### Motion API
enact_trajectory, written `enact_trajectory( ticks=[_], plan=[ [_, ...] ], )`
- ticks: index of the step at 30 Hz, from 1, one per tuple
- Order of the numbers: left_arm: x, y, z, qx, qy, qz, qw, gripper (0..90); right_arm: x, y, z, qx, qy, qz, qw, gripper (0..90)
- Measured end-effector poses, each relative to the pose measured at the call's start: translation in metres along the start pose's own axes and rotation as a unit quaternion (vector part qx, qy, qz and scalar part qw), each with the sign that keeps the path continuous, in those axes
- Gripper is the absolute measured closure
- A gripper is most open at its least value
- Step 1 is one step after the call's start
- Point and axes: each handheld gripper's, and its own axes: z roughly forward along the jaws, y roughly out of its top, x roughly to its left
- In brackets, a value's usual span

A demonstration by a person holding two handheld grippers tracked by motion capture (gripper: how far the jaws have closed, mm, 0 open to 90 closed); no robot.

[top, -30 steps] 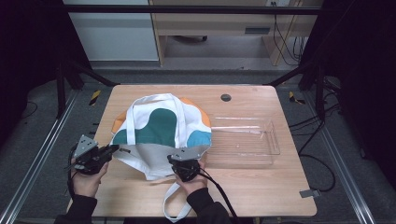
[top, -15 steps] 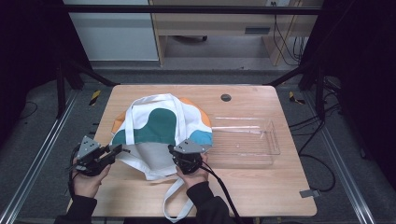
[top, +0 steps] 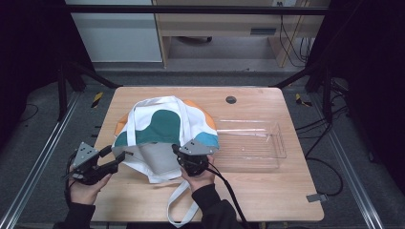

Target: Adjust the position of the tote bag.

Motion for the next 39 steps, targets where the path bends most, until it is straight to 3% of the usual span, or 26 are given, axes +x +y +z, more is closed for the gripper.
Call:
enact_trajectory(
  ticks=[9,18,22,26,31,39],
  plan=[
    [-0.009,0.017,-0.004,-0.011,0.002,0.027,0.9996,31.0,0.000,0.000,0.000,0.004,0.003,0.000,1.0000,90.0],
    [-0.020,0.033,0.012,0.004,0.007,0.072,0.9974,24.6,-0.001,0.005,-0.001,-0.002,0.002,-0.001,1.0000,90.0],
    [-0.023,0.036,0.018,0.010,0.014,0.080,0.9967,22.6,-0.001,0.007,-0.002,-0.005,0.003,-0.003,1.0000,90.0],
    [-0.022,0.041,0.020,0.011,0.003,0.082,0.9966,21.2,-0.001,0.009,-0.002,-0.005,0.002,-0.005,1.0000,90.0],
    [-0.032,0.040,0.025,0.026,0.006,0.112,0.9934,18.6,-0.002,0.010,-0.003,-0.010,0.003,-0.002,0.9999,90.0],
    [-0.038,0.040,0.040,0.047,0.024,0.112,0.9922,20.5,-0.001,0.009,-0.001,-0.007,0.007,-0.003,0.9999,90.0]
  ],
)
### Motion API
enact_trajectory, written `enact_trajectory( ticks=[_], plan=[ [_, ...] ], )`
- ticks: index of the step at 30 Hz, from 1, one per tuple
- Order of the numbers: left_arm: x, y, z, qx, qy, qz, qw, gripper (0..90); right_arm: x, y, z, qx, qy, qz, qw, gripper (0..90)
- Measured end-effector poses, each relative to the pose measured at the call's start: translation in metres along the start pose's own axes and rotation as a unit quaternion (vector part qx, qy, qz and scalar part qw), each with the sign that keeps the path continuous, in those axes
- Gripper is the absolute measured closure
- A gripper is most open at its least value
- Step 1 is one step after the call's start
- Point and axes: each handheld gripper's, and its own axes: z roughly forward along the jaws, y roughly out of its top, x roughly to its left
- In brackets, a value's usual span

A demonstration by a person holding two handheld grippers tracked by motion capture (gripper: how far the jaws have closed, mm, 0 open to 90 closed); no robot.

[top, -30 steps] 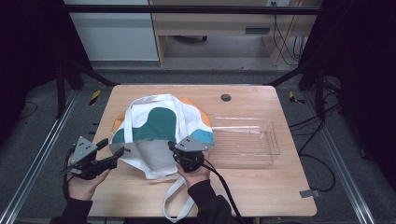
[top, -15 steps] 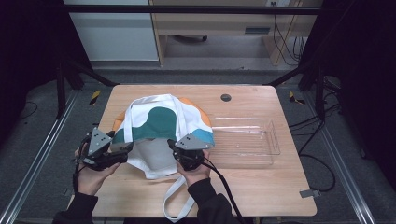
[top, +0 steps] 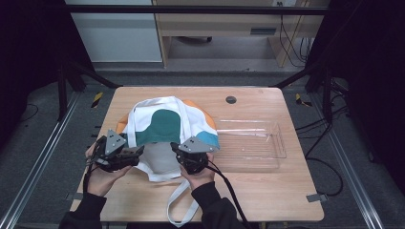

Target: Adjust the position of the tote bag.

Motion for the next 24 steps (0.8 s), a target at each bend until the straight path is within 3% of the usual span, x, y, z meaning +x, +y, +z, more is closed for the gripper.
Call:
enact_trajectory(
  ticks=[2,6,11,24],
  plan=[
    [-0.001,0.001,0.001,0.004,0.006,0.003,1.0000,23.6,0.000,0.000,0.000,-0.001,0.000,-0.001,1.0000,90.0],
    [-0.003,0.000,0.002,0.008,-0.001,0.002,1.0000,33.1,0.000,0.000,-0.001,0.000,0.002,-0.001,1.0000,90.0],
    [-0.002,-0.001,0.003,0.008,-0.006,-0.013,0.9999,42.3,0.003,-0.005,0.001,0.007,0.007,-0.001,0.9999,90.0],
    [-0.002,0.001,0.003,0.001,-0.031,-0.048,0.9984,64.6,0.009,-0.041,0.011,0.061,0.018,0.003,0.9980,90.0]
  ],
)
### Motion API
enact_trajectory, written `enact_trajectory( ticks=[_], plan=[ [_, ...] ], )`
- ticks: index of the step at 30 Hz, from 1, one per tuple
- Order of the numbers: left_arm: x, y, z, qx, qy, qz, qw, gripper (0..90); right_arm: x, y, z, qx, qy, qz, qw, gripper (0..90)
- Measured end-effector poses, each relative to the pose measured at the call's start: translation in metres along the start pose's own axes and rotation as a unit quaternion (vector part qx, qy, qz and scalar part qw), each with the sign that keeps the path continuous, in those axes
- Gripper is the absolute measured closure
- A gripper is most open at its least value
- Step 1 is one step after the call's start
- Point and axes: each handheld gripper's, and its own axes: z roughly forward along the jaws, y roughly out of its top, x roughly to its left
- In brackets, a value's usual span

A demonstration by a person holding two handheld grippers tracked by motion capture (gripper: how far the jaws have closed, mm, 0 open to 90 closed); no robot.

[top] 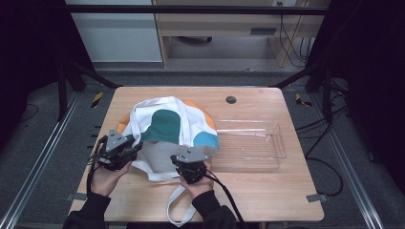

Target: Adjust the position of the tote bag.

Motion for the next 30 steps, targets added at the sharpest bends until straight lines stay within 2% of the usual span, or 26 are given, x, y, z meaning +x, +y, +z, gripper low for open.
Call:
enact_trajectory(
  ticks=[8,14,20,30],
  plan=[
    [0.000,0.001,0.000,-0.002,-0.006,-0.013,0.9999,70.4,0.002,-0.017,0.009,0.026,-0.002,0.007,0.9996,90.0],
    [0.001,0.002,-0.001,-0.005,-0.010,-0.022,0.9997,72.3,0.006,-0.022,0.017,0.042,-0.001,0.007,0.9991,90.0],
    [0.000,0.005,-0.003,-0.007,-0.011,-0.020,0.9997,74.8,0.008,-0.027,0.023,0.062,0.001,0.003,0.9981,90.0],
    [0.002,0.014,-0.009,-0.017,-0.019,-0.031,0.9992,77.2,0.010,-0.030,0.026,0.080,0.003,-0.002,0.9968,90.0]
  ],
)
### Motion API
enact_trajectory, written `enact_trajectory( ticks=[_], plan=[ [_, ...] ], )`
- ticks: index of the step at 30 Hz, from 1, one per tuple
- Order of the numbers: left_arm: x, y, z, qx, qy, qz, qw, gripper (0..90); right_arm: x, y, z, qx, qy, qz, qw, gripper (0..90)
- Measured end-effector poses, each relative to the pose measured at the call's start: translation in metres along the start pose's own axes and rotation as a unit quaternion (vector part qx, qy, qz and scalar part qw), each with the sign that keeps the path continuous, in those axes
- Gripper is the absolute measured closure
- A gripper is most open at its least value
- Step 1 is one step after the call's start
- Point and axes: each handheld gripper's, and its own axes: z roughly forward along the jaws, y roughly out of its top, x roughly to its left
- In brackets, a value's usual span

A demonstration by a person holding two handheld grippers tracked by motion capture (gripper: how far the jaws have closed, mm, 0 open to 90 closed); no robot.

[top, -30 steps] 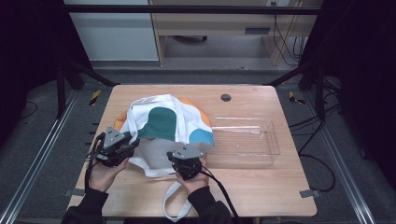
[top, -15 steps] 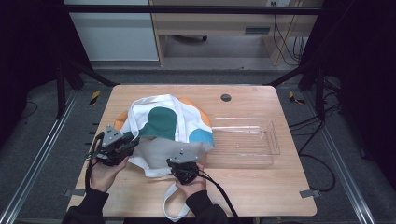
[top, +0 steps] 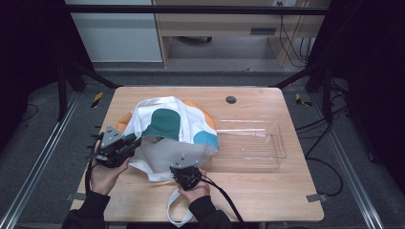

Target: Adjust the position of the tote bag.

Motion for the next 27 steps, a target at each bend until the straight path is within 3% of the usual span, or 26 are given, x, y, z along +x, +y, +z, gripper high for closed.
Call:
enact_trajectory(
  ticks=[11,21,27],
  plan=[
    [0.004,0.016,-0.006,-0.019,-0.011,-0.017,0.9996,78.7,0.000,-0.004,0.005,0.018,-0.005,-0.007,0.9998,90.0],
    [0.007,0.036,-0.011,-0.043,-0.019,-0.039,0.9981,80.1,-0.003,-0.006,0.004,0.026,-0.003,0.003,0.9997,90.0],
    [0.008,0.048,-0.010,-0.046,-0.011,-0.043,0.9980,80.6,-0.002,-0.006,0.004,0.025,-0.006,0.000,0.9997,90.0]
  ],
)
